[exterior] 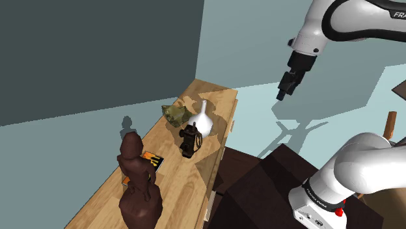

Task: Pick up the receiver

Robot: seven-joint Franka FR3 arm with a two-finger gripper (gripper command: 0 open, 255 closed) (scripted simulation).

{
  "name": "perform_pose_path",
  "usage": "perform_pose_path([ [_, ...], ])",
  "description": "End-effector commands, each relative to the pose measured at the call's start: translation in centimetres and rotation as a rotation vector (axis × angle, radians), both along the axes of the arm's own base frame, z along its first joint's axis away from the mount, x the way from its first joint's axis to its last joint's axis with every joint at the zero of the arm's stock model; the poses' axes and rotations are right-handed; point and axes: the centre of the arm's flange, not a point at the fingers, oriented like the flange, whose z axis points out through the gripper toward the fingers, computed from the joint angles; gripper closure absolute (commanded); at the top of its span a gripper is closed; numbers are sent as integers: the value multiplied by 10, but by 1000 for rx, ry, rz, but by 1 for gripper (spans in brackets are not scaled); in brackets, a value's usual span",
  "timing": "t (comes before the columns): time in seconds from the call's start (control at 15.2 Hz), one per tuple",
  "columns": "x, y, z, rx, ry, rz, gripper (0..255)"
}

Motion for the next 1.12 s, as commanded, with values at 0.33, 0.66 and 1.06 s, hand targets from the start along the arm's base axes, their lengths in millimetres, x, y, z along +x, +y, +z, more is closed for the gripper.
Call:
perform_pose_path([
  [0.33,44,23,-43,-8,-7,30,0],
  [0.66,87,48,-87,-16,-13,61,0],
  [1.06,139,78,-139,-25,-22,97,0],
])
